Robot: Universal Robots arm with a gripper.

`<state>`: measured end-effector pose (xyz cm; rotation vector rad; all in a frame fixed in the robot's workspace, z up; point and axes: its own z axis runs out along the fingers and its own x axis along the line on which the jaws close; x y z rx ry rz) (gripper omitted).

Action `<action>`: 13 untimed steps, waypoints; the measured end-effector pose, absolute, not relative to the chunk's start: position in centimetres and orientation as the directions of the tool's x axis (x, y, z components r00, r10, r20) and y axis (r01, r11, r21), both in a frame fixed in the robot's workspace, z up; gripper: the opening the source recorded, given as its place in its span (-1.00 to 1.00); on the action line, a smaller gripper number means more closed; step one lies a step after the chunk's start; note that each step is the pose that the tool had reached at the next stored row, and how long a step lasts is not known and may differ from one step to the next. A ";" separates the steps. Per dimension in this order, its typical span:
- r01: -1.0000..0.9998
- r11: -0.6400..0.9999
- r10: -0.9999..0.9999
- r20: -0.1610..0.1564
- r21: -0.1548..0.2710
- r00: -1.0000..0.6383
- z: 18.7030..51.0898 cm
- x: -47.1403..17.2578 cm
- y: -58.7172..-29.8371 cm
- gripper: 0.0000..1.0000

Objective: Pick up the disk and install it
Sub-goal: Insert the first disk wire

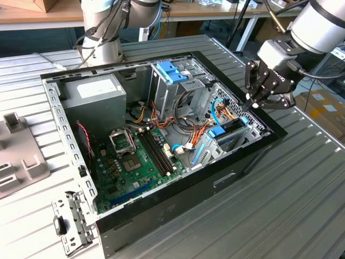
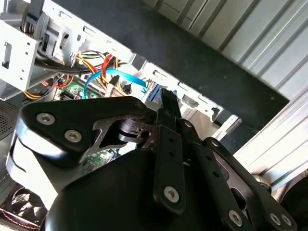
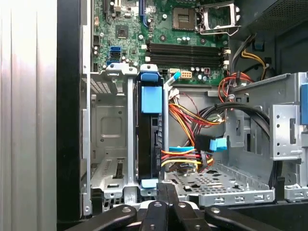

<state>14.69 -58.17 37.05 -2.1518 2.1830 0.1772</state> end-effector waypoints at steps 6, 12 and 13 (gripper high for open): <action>-0.999 0.012 -0.991 -0.131 0.049 -0.019 37.0 17.1 -58.2 -0.79; -0.999 0.012 -0.991 -0.131 0.052 -0.019 37.0 17.7 -58.2 -0.79; -0.999 0.012 -0.991 -0.131 0.053 -0.019 37.0 17.9 -58.2 -0.79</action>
